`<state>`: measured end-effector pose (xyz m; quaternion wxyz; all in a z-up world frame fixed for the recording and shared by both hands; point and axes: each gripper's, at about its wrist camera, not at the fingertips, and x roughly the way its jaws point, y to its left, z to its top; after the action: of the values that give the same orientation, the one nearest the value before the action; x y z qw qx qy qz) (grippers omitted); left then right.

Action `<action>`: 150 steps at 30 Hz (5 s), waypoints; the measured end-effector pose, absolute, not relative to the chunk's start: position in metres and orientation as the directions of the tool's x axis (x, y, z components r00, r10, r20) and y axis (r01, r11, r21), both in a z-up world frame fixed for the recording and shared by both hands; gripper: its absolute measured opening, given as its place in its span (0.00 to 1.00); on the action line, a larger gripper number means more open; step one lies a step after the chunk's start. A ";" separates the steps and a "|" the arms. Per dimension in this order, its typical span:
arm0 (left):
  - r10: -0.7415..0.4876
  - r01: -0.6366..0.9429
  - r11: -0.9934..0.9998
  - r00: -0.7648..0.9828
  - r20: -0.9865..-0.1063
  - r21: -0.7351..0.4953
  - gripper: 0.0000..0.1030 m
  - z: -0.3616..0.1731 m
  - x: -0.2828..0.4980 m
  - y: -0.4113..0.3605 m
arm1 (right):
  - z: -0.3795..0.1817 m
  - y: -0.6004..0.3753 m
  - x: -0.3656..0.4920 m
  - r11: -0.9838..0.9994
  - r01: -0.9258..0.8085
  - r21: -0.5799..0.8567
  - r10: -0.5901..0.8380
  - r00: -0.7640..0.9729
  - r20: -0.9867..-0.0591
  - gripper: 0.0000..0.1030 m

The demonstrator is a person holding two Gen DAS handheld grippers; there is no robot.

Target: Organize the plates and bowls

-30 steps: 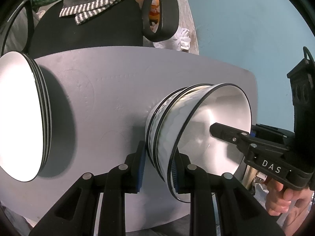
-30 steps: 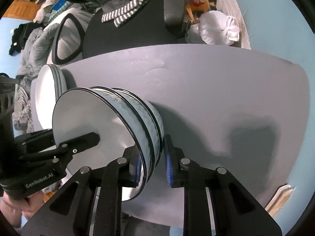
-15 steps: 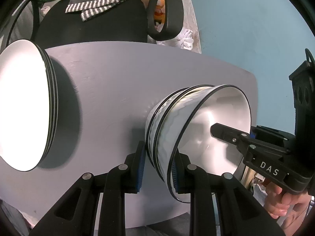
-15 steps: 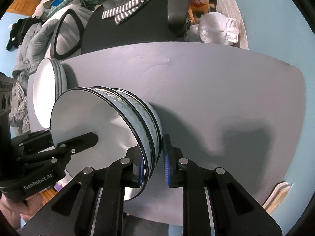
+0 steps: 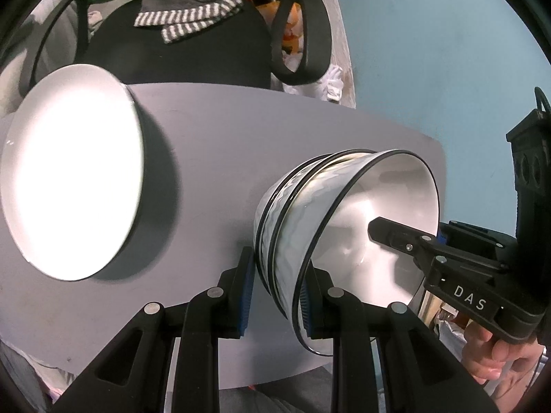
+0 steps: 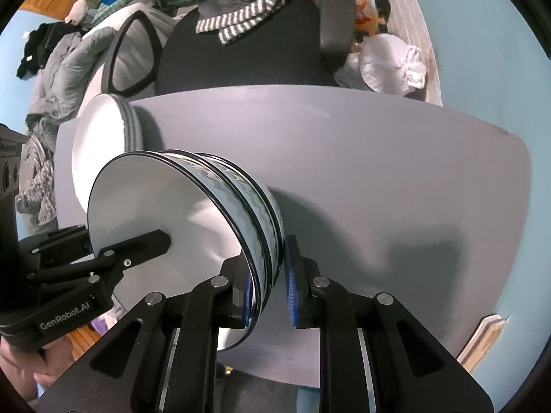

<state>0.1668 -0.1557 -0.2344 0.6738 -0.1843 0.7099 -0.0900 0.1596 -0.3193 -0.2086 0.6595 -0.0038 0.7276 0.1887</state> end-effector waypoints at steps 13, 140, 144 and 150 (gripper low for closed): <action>-0.390 -0.198 0.899 0.044 -0.920 -0.390 0.22 -0.211 0.156 -0.098 | -0.181 -0.262 0.160 0.911 -0.326 0.254 0.236 -0.093 -0.967 0.16; -0.052 -0.155 0.972 0.598 -0.800 -0.179 0.79 -0.007 -0.021 0.013 | 0.012 -0.162 0.028 0.946 -0.323 0.018 0.194 0.525 -0.829 0.70; -0.040 -0.165 0.971 0.598 -0.800 -0.172 0.79 -0.006 -0.023 0.012 | 0.013 -0.164 0.024 0.948 -0.318 0.021 0.194 0.525 -0.829 0.70; -0.042 -0.173 0.969 0.593 -0.804 -0.179 0.79 -0.007 -0.025 0.016 | 0.014 -0.165 0.023 0.948 -0.318 0.021 0.193 0.522 -0.831 0.70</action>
<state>-0.0253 0.0156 -0.0070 0.8844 -0.1198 0.4497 0.0370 0.0228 -0.1650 0.0139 0.8699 -0.0670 0.4661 0.1471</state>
